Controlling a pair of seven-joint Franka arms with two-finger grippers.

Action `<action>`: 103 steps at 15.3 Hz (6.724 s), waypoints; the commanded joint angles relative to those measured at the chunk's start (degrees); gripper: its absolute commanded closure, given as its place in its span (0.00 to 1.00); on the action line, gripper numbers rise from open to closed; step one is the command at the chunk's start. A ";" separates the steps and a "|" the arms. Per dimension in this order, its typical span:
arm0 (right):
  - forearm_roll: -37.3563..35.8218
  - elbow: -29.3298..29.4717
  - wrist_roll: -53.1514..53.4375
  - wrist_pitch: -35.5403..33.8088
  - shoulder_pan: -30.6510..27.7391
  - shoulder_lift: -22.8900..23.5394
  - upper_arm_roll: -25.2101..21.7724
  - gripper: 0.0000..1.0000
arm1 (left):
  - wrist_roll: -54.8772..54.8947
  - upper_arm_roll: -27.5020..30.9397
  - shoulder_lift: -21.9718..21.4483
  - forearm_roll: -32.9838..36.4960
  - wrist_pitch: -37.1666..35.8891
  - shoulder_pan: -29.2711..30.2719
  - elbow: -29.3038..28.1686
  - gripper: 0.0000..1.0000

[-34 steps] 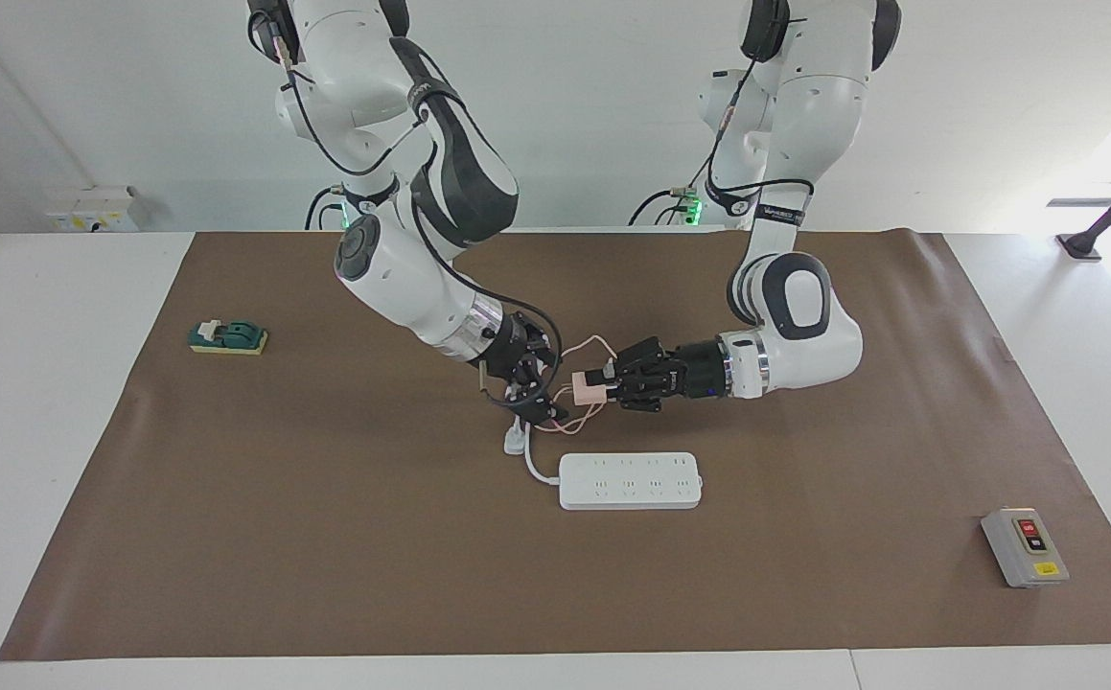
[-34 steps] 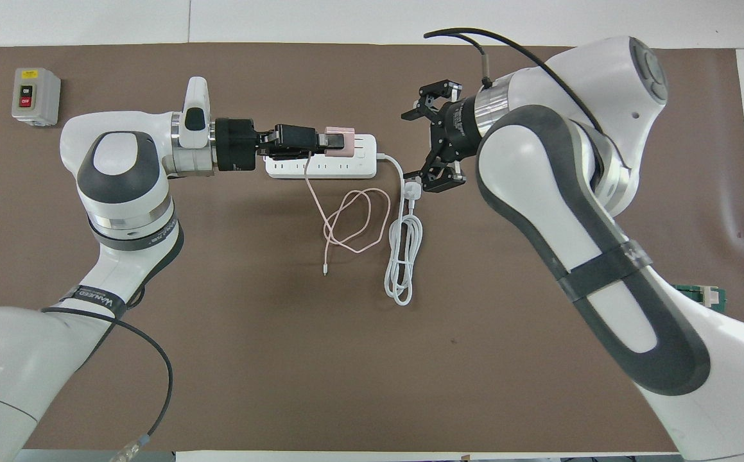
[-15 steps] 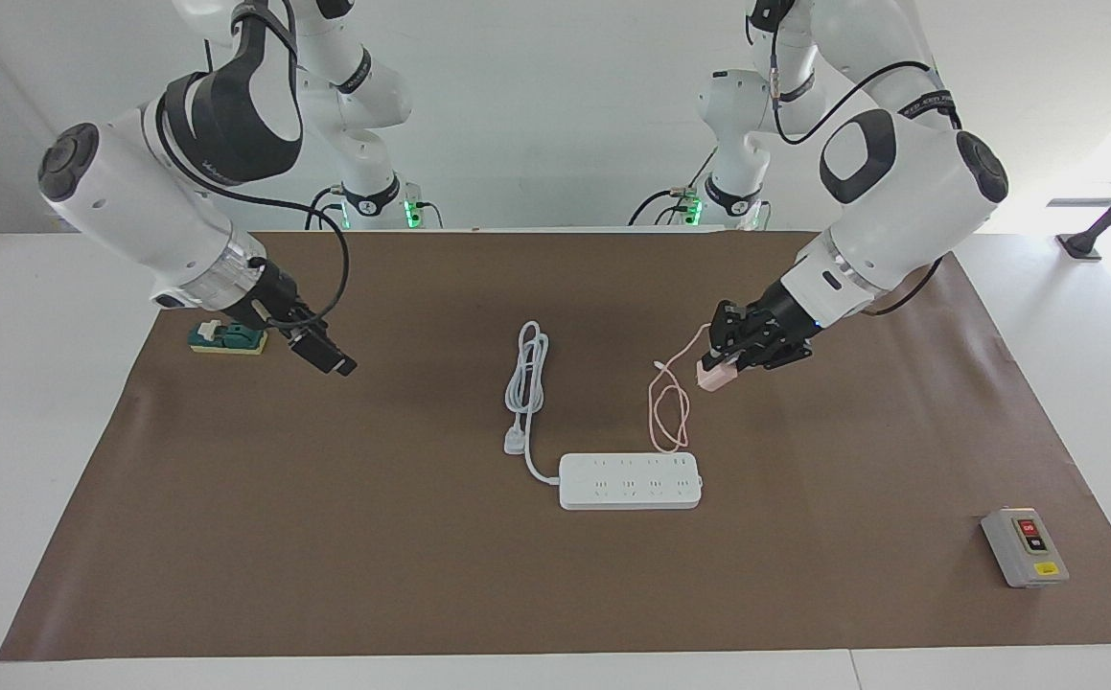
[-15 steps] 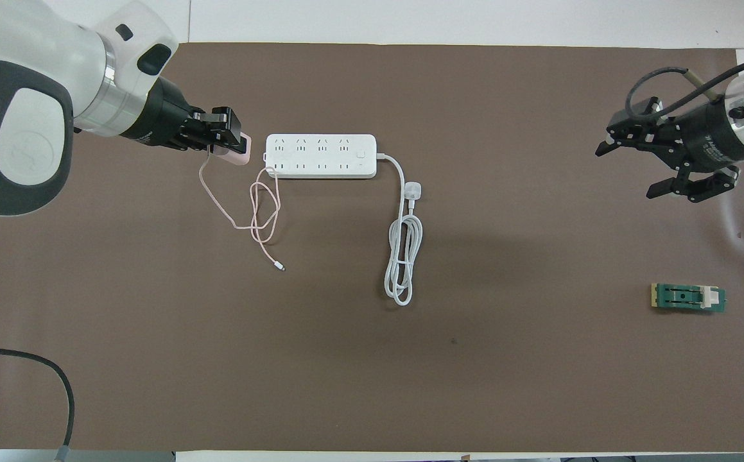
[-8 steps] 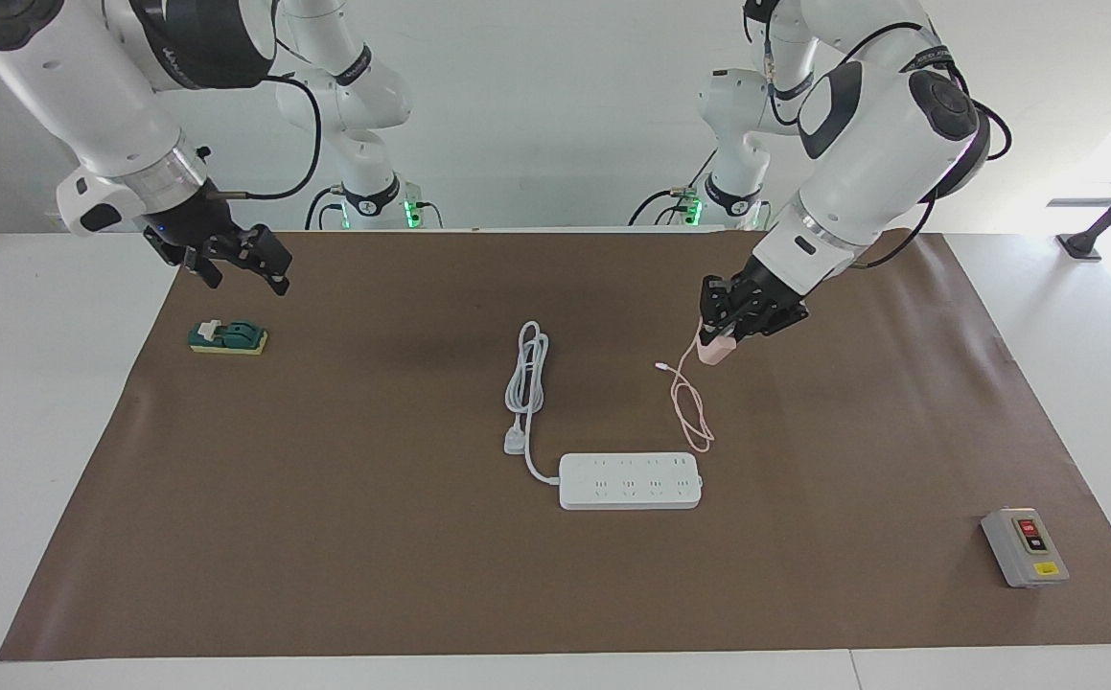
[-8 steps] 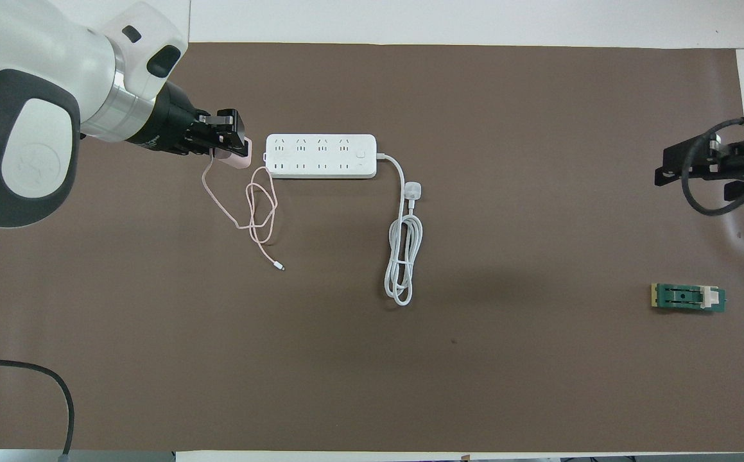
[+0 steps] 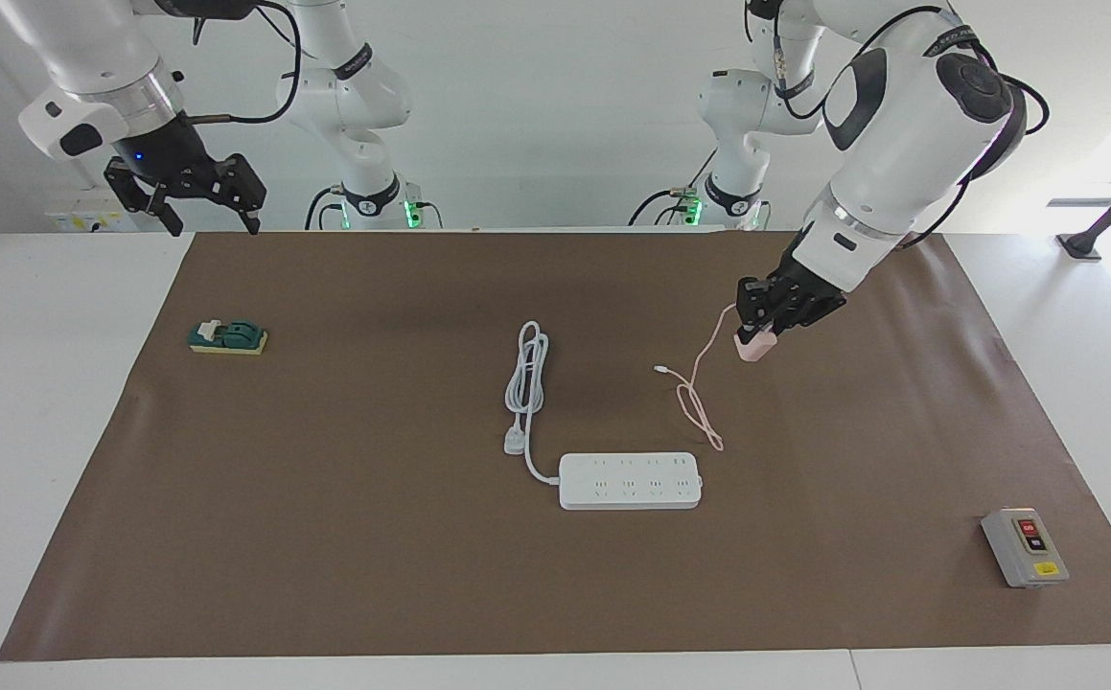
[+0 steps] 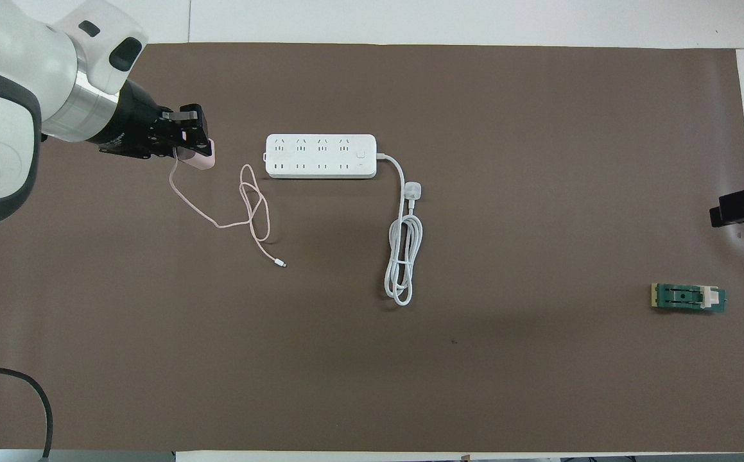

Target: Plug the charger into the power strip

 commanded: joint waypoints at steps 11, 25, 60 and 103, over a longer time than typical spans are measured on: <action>-0.96 -3.73 -1.61 0.39 -3.22 -2.35 1.86 0.00 | -13.66 -0.12 0.01 9.37 -3.23 -1.26 -0.32 1.00; -0.96 -3.73 -1.52 0.13 -3.22 -2.61 1.77 0.00 | -81.81 -0.39 10.36 12.70 11.15 -9.00 -0.40 1.00; -0.96 -3.73 -1.52 0.13 -3.22 -2.61 1.77 0.00 | -85.57 -0.47 21.02 15.43 20.06 -8.30 -0.14 1.00; -0.96 -3.73 -1.43 0.30 -2.61 -2.61 1.77 0.00 | -34.29 0.32 10.83 15.78 8.90 1.88 5.66 0.00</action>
